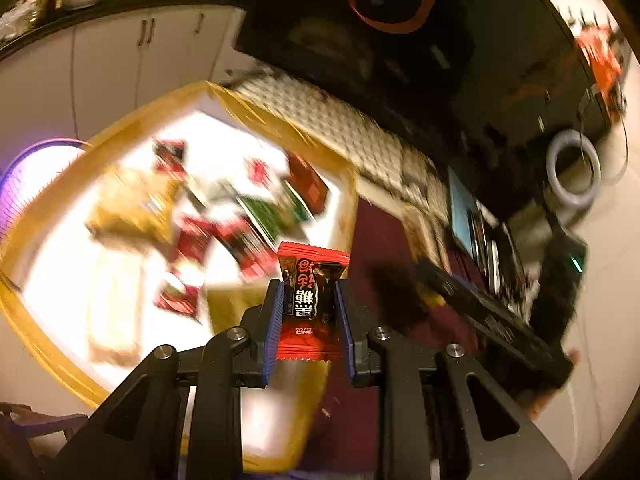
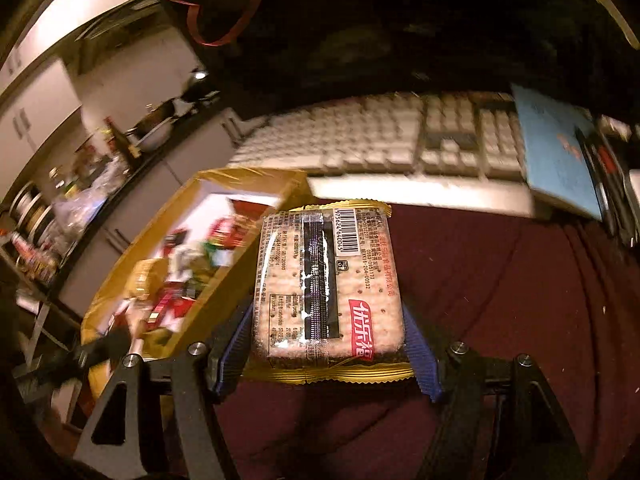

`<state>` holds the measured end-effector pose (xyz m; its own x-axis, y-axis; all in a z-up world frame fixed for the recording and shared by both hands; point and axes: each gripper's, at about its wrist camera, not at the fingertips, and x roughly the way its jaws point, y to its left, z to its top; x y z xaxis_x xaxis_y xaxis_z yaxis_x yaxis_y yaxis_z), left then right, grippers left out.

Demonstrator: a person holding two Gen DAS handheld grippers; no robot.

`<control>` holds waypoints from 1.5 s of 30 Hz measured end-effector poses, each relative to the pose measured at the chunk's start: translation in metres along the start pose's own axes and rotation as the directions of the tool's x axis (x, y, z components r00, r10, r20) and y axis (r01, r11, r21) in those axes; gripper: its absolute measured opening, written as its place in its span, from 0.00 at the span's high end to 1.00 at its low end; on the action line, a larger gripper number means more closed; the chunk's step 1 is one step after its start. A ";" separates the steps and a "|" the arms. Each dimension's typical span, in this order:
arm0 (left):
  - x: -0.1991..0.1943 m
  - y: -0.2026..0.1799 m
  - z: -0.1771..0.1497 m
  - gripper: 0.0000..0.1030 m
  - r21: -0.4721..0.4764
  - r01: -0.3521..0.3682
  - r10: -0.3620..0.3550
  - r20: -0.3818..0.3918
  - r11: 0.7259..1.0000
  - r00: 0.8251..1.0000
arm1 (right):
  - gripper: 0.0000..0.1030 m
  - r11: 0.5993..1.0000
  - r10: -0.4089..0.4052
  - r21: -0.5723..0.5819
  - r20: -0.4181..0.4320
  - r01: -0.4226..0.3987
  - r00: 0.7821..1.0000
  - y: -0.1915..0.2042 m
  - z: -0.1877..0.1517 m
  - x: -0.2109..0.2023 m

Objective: Organize snacks
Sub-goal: 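Carry both snacks over the tray and open both tools to drop them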

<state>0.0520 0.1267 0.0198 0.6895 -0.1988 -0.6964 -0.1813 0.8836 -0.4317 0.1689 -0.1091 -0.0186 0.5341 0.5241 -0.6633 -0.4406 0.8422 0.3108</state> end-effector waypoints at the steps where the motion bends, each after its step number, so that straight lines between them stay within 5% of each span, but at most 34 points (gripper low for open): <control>1: -0.002 0.009 0.011 0.78 -0.014 -0.014 0.014 0.010 1.000 1.000 | 0.32 0.999 0.031 -0.029 -0.001 -0.031 1.000 0.011 0.005 -0.004; 6: -0.003 0.036 0.050 0.78 -0.018 -0.106 0.106 0.033 0.994 0.994 | 0.32 0.984 0.124 -0.125 -0.051 -0.129 0.991 0.059 0.032 0.007; 11: 0.018 0.059 0.084 0.78 -0.039 -0.097 0.097 -0.014 0.994 0.995 | 0.32 0.961 0.151 -0.211 -0.149 -0.180 0.977 0.100 0.066 0.051; 18: 0.059 0.080 0.119 0.78 -0.057 -0.118 0.113 -0.090 0.991 0.990 | 0.32 0.961 0.021 -0.268 -0.189 -0.072 0.982 0.134 0.093 0.123; 32: 0.093 0.106 0.130 0.77 -0.118 -0.100 0.081 -0.157 0.988 0.984 | 0.30 0.921 -0.128 -0.386 -0.199 0.042 0.972 0.150 0.076 0.161; 34: 0.091 0.104 0.129 0.74 -0.108 -0.088 0.071 -0.153 0.990 0.986 | 0.31 0.935 -0.093 -0.353 -0.192 0.020 0.977 0.147 0.078 0.155; 39: 0.059 0.092 0.120 0.43 -0.088 -0.069 0.062 -0.077 0.994 0.995 | 0.26 0.964 -0.003 -0.262 -0.153 -0.037 0.988 0.136 0.086 0.119; 43: 0.011 0.069 0.096 0.38 -0.016 -0.150 0.151 0.037 0.989 0.988 | 0.19 0.974 0.066 -0.211 -0.072 -0.080 0.995 0.127 0.072 0.053; 45: -0.013 0.059 0.072 0.25 -0.020 -0.208 0.209 0.109 0.978 0.972 | 0.18 0.976 0.112 -0.182 -0.037 -0.117 0.993 0.122 0.056 0.026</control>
<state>0.0824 0.2122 0.0443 0.7085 0.0380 -0.7047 -0.3350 0.8969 -0.2885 0.1691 0.0147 0.0399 0.4545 0.6098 -0.6493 -0.6236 0.7383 0.2569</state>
